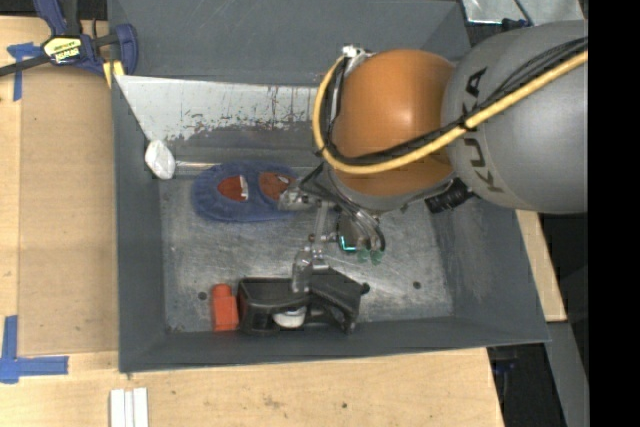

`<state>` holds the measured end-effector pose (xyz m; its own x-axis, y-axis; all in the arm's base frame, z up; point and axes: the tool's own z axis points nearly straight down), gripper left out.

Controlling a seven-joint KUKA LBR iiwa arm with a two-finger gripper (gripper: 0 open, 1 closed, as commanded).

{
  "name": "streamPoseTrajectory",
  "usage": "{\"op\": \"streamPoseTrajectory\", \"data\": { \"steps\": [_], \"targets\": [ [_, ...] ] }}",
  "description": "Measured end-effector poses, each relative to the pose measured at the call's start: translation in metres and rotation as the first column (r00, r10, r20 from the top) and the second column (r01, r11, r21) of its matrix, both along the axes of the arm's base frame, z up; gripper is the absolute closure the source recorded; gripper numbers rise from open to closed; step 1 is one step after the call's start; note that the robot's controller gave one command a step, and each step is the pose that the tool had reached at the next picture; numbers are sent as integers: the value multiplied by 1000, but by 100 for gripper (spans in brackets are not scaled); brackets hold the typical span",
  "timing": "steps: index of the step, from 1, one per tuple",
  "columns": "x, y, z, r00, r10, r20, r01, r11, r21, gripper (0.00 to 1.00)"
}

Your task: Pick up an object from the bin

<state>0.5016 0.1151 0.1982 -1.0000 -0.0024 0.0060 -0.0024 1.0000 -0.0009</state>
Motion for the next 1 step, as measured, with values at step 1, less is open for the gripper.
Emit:
{"op": "streamPoseTrajectory", "data": {
  "steps": [1],
  "targets": [
    [-1, -20, -67, 997, -77, 32, 76, 997, 6, 0]
  ]
}}
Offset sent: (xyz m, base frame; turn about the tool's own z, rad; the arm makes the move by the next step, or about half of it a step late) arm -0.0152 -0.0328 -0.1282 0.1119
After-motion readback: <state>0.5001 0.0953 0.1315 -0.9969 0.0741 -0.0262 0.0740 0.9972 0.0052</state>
